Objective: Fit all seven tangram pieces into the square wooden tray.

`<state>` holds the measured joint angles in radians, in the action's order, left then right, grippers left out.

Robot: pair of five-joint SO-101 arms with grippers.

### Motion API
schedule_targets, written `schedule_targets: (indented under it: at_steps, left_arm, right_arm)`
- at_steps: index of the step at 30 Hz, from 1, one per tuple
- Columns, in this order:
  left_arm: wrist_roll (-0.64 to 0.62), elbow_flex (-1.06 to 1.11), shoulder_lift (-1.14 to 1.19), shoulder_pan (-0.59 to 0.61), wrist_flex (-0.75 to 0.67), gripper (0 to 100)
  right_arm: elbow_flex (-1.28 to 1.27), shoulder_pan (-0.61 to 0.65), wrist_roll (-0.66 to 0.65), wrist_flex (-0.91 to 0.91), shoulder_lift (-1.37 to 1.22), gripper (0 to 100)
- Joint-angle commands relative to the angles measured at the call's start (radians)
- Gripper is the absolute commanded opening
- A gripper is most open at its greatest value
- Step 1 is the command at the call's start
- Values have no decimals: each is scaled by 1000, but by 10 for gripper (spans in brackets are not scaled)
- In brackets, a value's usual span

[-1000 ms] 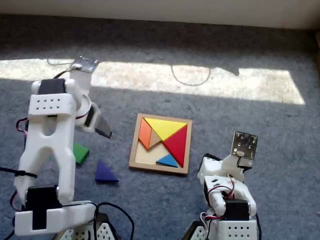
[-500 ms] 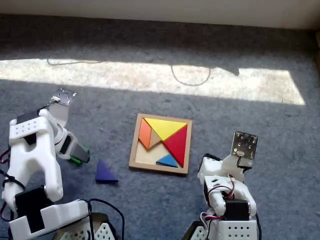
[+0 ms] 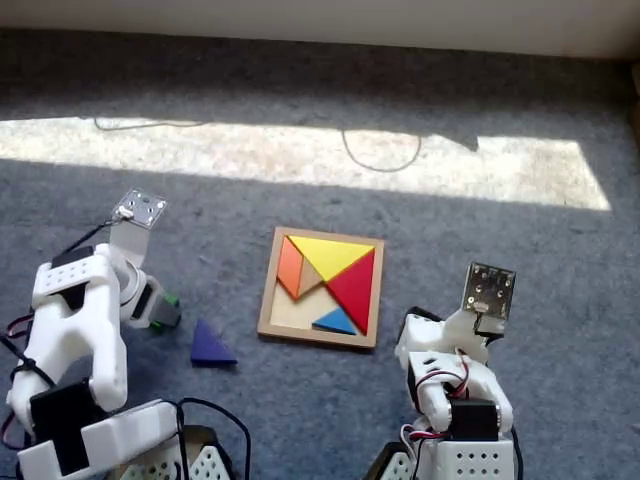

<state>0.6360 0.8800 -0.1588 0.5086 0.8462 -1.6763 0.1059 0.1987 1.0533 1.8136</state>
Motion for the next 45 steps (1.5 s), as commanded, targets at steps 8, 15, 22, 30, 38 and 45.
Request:
schedule_targets:
  at_steps: [8, 15, 22, 30, 38, 45]
  left_arm:
    - [5, 41, -38, 7, -57, 158]
    - [2, -50, -38, 1, 71, 157]
    - [-117, -206, -39, -133, 313, 157]
    - [-333, -321, -39, -438, 410, 157]
    - [-465, -363, -27, -762, 385, 161]
    - [-500, -357, -25, -868, 256, 161]
  right_arm:
    - [-133, -13, -9, 4, 13, 3]
    - [-133, -13, -9, 4, 13, 3]
    - [-133, -13, -9, 4, 13, 3]
    - [-133, -13, -9, 4, 13, 3]
    - [-133, -22, -9, 4, 13, 3]
    - [-133, -36, -9, -1, 13, 3]
